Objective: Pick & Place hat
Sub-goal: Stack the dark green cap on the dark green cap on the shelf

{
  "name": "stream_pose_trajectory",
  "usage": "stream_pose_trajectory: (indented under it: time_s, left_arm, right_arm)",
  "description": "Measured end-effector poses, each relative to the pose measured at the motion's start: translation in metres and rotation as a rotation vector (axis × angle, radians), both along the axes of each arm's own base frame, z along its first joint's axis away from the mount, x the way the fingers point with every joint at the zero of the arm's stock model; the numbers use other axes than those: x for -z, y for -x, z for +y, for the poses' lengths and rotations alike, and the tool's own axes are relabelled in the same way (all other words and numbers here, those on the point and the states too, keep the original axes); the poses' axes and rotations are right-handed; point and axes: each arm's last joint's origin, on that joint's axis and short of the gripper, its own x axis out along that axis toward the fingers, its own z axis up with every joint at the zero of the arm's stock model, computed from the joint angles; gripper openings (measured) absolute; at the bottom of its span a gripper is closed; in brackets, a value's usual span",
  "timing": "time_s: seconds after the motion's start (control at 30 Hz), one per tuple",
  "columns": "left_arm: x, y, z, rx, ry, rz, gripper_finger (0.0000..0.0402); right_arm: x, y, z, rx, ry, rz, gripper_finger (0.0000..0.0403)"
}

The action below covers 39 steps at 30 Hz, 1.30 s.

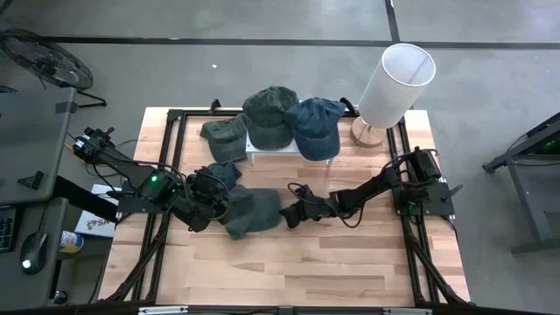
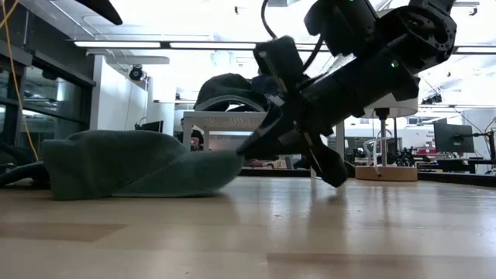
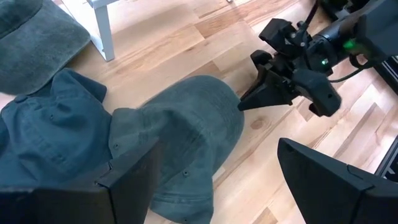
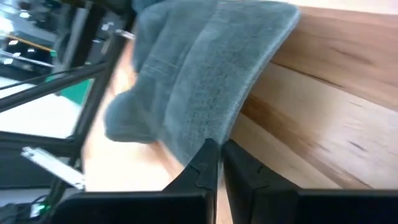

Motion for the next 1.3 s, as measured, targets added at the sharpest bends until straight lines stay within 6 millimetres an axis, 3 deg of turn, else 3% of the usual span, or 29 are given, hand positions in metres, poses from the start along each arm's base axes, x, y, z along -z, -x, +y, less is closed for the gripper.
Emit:
stream_pose_trajectory:
  time_s: [0.13, 0.33, 0.77, 1.3]
  left_arm:
    - [0.0, -0.001, -0.001, 0.0, 0.006, -0.009, 0.0317]
    - [-0.001, -0.002, -0.001, 0.0, 0.018, -0.028, 0.0317]
    - [-0.013, -0.015, -0.009, 0.029, 0.068, -0.198, 0.0317]
    - [-0.047, -0.035, -0.019, 0.154, -0.058, -0.522, 0.0317]
  right_arm:
    - [-0.011, 0.001, 0.006, -0.025, 0.01, -0.049, 0.0003]
    - [-0.047, 0.012, 0.029, -0.081, 0.091, -0.149, 0.0001]
    - [-0.139, 0.064, 0.057, -0.088, 0.394, -0.334, 0.0]
    - [-0.18, 0.12, 0.062, 0.049, 0.687, -0.266, 0.0]
